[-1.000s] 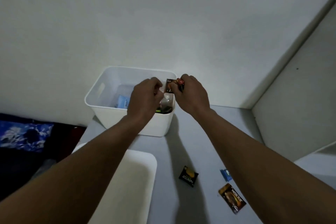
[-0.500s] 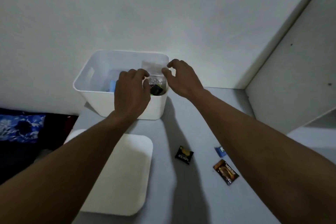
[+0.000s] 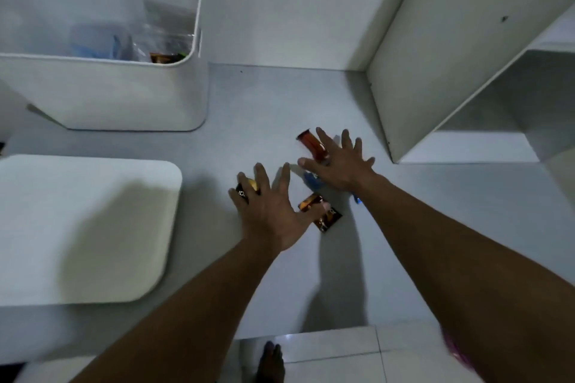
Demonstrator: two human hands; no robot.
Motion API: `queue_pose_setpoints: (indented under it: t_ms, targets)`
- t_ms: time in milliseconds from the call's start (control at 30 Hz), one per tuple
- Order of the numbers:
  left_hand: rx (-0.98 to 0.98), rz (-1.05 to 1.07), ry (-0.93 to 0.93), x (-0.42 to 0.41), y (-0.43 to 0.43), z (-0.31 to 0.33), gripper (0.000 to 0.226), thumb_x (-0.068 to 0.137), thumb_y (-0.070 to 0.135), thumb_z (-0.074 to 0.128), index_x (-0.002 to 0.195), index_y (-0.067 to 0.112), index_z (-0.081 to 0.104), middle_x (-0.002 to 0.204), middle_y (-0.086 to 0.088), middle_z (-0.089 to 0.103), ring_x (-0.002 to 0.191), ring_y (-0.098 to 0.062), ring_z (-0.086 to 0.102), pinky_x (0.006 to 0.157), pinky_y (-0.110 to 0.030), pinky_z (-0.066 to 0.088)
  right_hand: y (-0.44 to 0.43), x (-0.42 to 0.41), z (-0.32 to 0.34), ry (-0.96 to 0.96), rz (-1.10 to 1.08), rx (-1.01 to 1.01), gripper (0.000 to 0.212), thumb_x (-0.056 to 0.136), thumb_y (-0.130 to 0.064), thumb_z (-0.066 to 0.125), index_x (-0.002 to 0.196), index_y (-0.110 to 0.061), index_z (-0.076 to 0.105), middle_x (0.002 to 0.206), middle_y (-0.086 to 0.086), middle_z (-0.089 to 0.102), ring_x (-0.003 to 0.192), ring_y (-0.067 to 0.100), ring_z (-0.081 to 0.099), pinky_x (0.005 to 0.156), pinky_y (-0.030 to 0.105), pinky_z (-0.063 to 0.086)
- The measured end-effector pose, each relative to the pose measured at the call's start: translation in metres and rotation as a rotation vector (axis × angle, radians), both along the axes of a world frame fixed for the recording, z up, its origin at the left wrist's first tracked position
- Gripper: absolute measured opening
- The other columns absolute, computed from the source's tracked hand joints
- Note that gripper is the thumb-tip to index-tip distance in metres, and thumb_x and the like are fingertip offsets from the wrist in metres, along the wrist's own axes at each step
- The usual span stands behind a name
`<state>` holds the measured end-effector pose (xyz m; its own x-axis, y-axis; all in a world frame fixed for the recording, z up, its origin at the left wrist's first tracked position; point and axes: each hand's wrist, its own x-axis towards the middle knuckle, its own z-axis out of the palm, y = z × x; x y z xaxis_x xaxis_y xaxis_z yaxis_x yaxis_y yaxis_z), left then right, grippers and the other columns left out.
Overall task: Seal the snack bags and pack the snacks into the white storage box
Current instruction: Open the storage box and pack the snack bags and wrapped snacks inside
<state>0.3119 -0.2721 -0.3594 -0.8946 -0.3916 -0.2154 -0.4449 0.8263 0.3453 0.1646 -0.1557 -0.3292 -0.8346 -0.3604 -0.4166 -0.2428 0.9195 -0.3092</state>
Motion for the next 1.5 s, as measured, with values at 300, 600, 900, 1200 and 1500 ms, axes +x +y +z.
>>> queue_pose_setpoints:
  t_ms: [300,600,900,1200,1500]
  targets:
    - [-0.216,-0.034,0.256,-0.006,0.008,-0.037,0.081,0.083,0.070,0.044,0.144,0.018,0.047,0.150,-0.021,0.042,0.141,-0.046,0.029,0.110,-0.064,0.020,0.005,-0.005,-0.043,0.225,0.146,-0.078,0.080,0.087,-0.077,0.037,0.154,-0.047,0.004,0.167,0.006,0.005,0.153,0.034,-0.003,0.116,0.066,-0.002]
    - [-0.216,0.036,0.378,-0.007,-0.048,-0.042,0.034,0.084,0.053,0.059,0.104,0.027,0.068,0.119,0.002,0.060,0.111,-0.028,0.051,0.090,-0.042,0.040,-0.014,0.004,-0.065,0.674,0.038,-0.223,0.033,0.086,-0.040,0.051,0.112,-0.020,0.059,0.096,0.001,0.062,0.084,0.027,0.058,0.074,0.041,0.045]
    - [-0.165,-0.098,0.402,-0.014,-0.065,-0.036,0.032,0.084,0.045,0.054,0.080,0.013,0.059,0.077,-0.006,0.056,0.072,-0.033,0.054,0.056,-0.040,0.047,-0.022,0.010,-0.048,0.636,0.112,-0.245,0.029,0.090,-0.039,0.051,0.114,-0.031,0.066,0.092,-0.006,0.063,0.076,0.020,0.064,0.062,0.032,0.052]
    - [0.046,-0.093,0.537,-0.013,-0.115,0.069,0.013,0.091,0.021,0.066,0.083,0.012,0.064,0.078,-0.002,0.056,0.076,-0.022,0.053,0.067,-0.032,0.041,-0.070,0.005,0.056,0.668,0.125,-0.404,0.028,0.088,-0.037,0.059,0.111,-0.024,0.067,0.095,-0.005,0.066,0.080,0.019,0.066,0.065,0.029,0.051]
    - [-0.014,0.098,0.750,-0.035,-0.234,0.218,0.021,0.098,0.037,0.052,0.091,0.019,0.058,0.082,-0.006,0.067,0.083,-0.025,0.057,0.070,-0.042,0.047,-0.208,0.000,0.191,0.622,0.122,-0.611,0.026,0.090,-0.044,0.057,0.099,-0.019,0.061,0.093,-0.003,0.064,0.079,0.020,0.060,0.066,0.031,0.045]
